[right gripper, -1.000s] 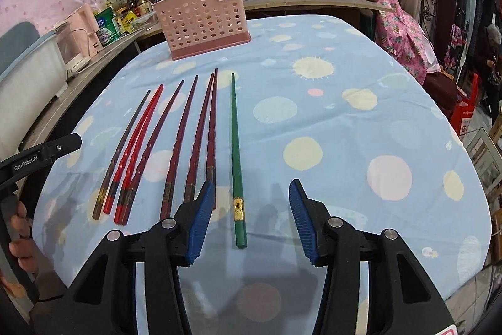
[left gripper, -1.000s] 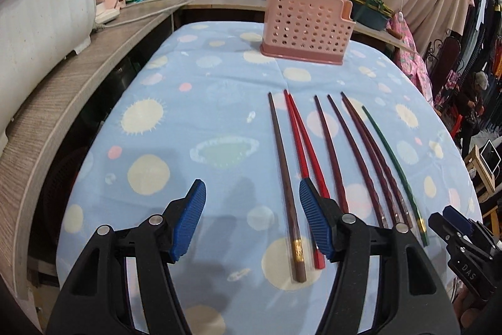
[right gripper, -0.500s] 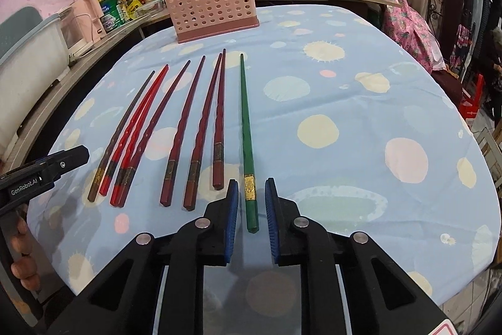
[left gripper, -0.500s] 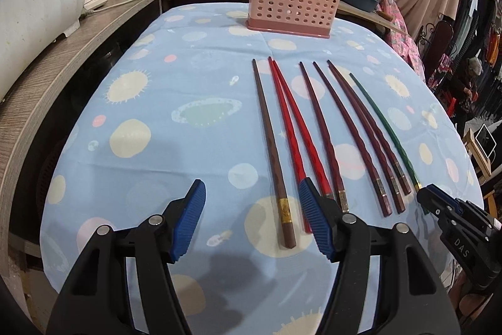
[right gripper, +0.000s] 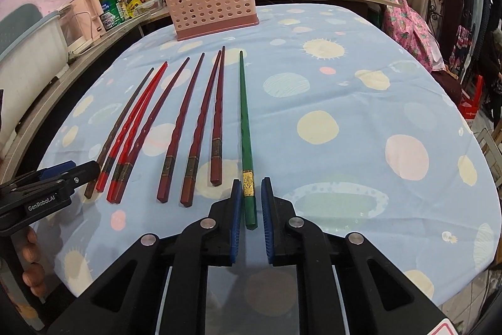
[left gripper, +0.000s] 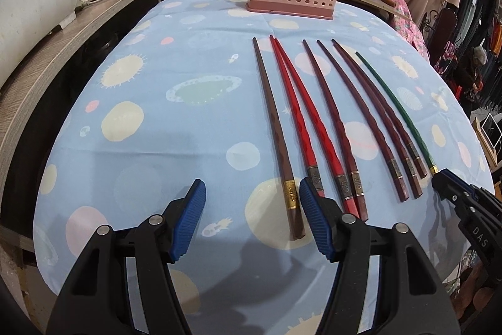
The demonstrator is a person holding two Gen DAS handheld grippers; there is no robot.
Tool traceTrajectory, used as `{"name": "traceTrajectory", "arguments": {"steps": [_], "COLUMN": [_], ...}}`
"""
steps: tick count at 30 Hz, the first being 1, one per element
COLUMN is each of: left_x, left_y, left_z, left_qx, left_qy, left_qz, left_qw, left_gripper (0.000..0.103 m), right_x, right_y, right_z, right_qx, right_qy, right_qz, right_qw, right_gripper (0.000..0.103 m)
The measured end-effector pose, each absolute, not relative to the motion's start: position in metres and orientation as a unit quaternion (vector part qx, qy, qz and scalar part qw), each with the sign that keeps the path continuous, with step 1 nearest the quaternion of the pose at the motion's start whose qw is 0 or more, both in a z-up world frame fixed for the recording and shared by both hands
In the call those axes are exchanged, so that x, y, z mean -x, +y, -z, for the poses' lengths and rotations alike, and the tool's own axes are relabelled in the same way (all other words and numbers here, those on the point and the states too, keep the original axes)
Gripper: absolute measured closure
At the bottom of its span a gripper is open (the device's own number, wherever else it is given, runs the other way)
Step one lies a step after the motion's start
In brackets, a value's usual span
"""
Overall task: Organize utensils
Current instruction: 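Grasp the second brown chopstick with the left tool while the right grasps the green one, then carry both chopsticks up into the pink basket and open both tools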
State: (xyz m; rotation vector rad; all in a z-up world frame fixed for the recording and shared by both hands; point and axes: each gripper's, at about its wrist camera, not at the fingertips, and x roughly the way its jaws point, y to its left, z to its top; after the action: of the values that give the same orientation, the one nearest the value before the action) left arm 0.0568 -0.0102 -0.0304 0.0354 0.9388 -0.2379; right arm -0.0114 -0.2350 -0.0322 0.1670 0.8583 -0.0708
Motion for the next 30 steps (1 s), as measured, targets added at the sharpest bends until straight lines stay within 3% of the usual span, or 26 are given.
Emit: {"name": "traceTrajectory", "arguments": {"steps": [7, 18, 30], "left_x": [-0.057, -0.058, -0.059], "left_y": [-0.01, -0.003, 0.002], "left_z": [0.031, 0.03, 0.022], "left_qx": [-0.025, -0.009, 0.013], "left_qy": [0.449, 0.456, 0.465], "left_qz": [0.109, 0.124, 0.138], "left_qw": [0.887, 0.881, 0.875], "left_gripper": [0.051, 0.095, 0.096], "right_x": [0.012, 0.012, 0.013], "right_y": [-0.235, -0.235, -0.24], "right_z": [0.032, 0.031, 0.024], "right_qx": [-0.081, -0.079, -0.086], "right_qy": [0.415, 0.415, 0.406], "right_qz": [0.035, 0.035, 0.033], "right_qw": [0.906, 0.906, 0.909], "right_gripper": [0.091, 0.095, 0.096]}}
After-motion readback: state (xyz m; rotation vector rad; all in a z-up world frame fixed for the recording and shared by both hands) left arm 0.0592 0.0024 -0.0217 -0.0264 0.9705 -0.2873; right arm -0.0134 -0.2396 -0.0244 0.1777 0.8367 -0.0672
